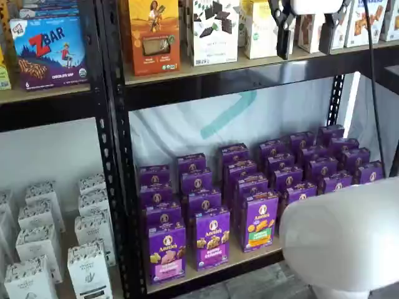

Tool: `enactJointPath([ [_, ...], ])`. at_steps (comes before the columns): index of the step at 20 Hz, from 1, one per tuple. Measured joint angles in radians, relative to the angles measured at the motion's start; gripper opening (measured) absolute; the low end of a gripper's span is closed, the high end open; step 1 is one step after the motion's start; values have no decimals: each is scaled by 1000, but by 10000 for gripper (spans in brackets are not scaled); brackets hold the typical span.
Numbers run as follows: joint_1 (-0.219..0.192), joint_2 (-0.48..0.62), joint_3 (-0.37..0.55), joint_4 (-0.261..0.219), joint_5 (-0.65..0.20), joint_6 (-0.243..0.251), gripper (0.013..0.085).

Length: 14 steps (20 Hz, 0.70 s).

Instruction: Pick up the purple box with a pink patch in the middle, on the bottom shelf, the first box from the left

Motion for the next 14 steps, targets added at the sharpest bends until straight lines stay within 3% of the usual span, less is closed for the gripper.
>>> enactJointPath([
  [2,-98,-51,52,75,-70,-69,850],
  [4,-134,-62,69,75,-80,-107,850],
  [8,-172,-75,91,58,-86,-153,850],
  [14,-182,-90,126,41,-96,-170,850],
])
